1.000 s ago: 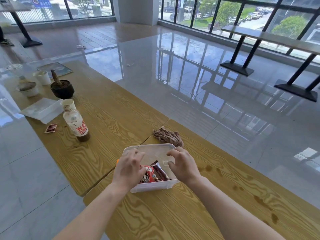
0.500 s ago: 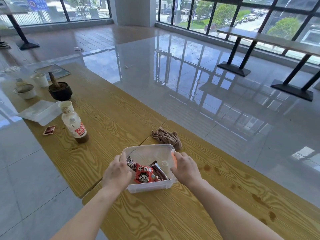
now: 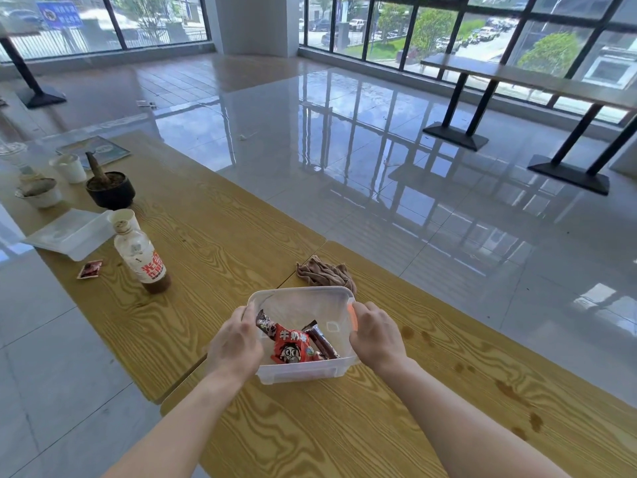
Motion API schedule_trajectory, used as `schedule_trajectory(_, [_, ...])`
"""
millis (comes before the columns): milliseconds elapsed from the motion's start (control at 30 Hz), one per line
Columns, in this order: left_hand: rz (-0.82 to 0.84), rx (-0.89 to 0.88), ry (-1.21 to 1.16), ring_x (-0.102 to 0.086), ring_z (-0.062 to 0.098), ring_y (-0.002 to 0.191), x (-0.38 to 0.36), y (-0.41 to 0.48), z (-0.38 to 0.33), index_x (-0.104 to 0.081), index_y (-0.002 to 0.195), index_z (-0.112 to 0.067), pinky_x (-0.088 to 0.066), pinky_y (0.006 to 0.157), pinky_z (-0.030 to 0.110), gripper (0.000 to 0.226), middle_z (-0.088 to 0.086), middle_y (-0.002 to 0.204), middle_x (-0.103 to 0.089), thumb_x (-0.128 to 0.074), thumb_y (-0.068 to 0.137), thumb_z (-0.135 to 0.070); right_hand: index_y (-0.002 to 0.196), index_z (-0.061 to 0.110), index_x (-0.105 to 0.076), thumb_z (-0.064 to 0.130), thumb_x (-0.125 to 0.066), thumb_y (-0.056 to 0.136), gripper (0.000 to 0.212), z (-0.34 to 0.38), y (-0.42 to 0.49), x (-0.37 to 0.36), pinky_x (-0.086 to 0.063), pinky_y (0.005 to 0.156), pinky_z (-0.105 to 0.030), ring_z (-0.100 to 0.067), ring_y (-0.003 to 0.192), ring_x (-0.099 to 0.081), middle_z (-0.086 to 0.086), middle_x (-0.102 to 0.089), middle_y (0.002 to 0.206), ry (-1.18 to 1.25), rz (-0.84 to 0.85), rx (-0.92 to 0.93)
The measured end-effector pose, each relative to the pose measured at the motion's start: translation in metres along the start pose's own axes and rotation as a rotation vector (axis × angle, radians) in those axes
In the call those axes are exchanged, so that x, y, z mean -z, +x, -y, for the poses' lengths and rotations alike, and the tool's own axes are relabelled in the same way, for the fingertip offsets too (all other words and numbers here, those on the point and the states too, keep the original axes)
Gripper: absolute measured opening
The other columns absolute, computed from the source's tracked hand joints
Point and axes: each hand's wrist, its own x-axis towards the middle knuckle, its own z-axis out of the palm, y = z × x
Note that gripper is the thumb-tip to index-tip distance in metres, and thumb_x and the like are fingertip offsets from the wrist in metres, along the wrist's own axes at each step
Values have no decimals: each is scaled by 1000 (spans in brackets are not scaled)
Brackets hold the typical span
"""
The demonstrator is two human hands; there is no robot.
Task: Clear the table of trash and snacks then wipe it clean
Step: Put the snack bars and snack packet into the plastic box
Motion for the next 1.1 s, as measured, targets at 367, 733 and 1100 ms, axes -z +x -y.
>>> schedule_trajectory(367, [24, -223, -11, -64, 25, 102, 0, -1, -62, -46, 136, -13, -52, 70, 37, 47, 0, 127, -59, -53, 90, -13, 114, 14, -61, 8, -56, 85, 30, -47, -49, 37, -34, 65, -30, -28, 85, -57, -6, -60, 96, 8, -143, -160])
schedule_trajectory(733, [97, -514, -58, -66, 23, 95, -16, -11, -144, -48, 129, -17, -50, 61, 35, 43, -3, 124, -60, -53, 87, -12, 125, 14, -58, 9, -56, 88, 37, -92, -130, 79, -35, 69, -28, -28, 88, -58, -6, -59, 95, -27, -287, -408])
schedule_trajectory(1100, [177, -807, -121, -64, 24, 89, -42, -62, -252, -47, 128, -14, -41, 56, 31, 44, 0, 114, -62, -58, 85, -9, 106, 14, -62, 14, -56, 90, 17, -159, -228, 119, -33, 63, -30, -30, 83, -61, -4, -58, 87, -68, -426, -678])
